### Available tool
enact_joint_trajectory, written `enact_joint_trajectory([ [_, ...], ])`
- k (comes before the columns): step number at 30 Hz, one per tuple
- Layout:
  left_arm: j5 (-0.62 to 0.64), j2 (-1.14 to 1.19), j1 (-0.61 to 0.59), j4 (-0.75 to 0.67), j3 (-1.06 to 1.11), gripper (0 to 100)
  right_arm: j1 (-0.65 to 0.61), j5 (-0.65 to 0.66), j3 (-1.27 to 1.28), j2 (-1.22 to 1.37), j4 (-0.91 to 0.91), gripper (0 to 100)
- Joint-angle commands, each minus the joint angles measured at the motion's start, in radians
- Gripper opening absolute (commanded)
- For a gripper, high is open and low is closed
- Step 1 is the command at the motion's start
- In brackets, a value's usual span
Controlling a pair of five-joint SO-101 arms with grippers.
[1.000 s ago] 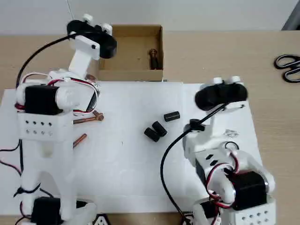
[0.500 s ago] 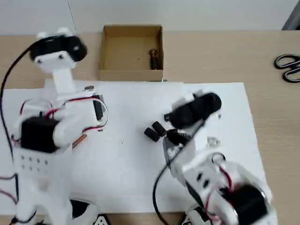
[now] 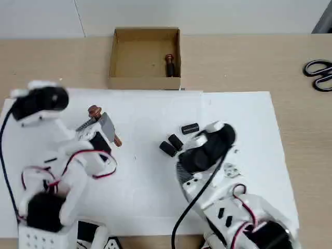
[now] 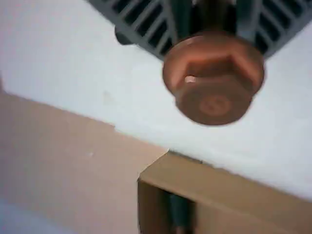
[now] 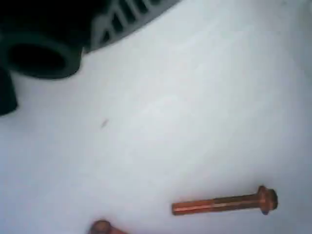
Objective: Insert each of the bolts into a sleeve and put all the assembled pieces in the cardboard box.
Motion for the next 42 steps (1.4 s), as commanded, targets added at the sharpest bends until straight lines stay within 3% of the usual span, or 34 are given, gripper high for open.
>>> enact_joint_trajectory([
  [1, 0.015, -0.141, 0.034, -0.086, 0.096, 1, -0.073, 0.014, 0.049, -0.021, -0.104, 0.4],
  [6, 0.061, -0.315, 0.144, -0.086, 0.200, 1, -0.085, 0.080, 0.173, -0.047, -0.209, 0.4],
  [10, 0.066, -0.387, 0.167, -0.094, 0.223, 1, -0.087, 0.141, 0.229, -0.070, -0.249, 0.4],
  [17, 0.068, -0.394, 0.170, -0.094, 0.220, 1, -0.182, 0.163, 0.319, -0.171, -0.245, 0.4],
  [28, 0.064, -0.396, 0.285, -0.087, 0.219, 1, -0.182, 0.210, 0.379, -0.251, -0.274, 0.4],
  [42, 0.046, -0.390, 0.333, -0.087, 0.237, 1, -0.223, 0.281, 0.379, -0.251, -0.349, 0.4],
])
